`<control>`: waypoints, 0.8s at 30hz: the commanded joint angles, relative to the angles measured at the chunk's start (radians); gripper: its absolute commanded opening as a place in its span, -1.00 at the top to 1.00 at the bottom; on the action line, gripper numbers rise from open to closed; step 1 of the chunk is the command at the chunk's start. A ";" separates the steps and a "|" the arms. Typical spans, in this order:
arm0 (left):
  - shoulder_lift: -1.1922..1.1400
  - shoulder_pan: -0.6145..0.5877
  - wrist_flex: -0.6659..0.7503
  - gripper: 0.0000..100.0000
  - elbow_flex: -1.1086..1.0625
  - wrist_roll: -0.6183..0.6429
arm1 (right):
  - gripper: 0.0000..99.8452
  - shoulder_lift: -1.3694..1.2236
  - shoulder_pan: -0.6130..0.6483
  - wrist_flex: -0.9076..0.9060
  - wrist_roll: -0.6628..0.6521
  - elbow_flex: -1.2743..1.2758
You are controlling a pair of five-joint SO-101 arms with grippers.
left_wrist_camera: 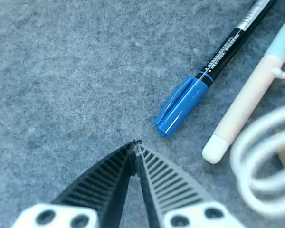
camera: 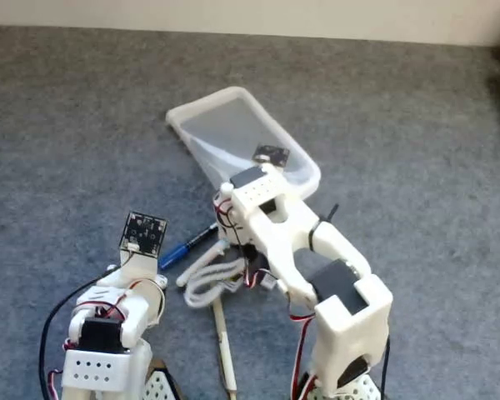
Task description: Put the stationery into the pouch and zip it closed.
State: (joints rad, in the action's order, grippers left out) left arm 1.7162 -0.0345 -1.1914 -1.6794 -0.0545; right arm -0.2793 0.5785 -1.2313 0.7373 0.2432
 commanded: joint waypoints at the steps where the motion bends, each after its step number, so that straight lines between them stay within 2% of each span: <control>1: 0.012 -0.013 -0.008 0.99 -0.022 0.009 | 0.94 0.004 0.008 -0.073 -0.002 -0.077; 2: 0.012 -0.013 -0.008 0.99 -0.022 0.009 | 1.00 0.004 0.007 -0.082 -0.006 -0.088; 4: 0.012 -0.013 -0.008 0.99 -0.022 0.009 | 0.98 0.004 0.008 -0.119 -0.055 -0.104; 11: 0.012 -0.013 -0.008 0.99 -0.022 0.009 | 0.99 0.004 -0.013 -0.237 -0.359 -0.185; 19: 0.012 -0.013 -0.008 0.99 -0.022 0.009 | 0.99 0.004 -0.035 -0.254 -0.631 -0.194; 24: 0.012 -0.013 -0.008 0.99 -0.022 0.009 | 0.93 0.004 -0.036 -0.318 -0.700 -0.211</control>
State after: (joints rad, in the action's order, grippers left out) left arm 1.7162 -0.0345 -1.1914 -1.6794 -0.0545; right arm -0.2808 0.5539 -1.4906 0.0744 0.1051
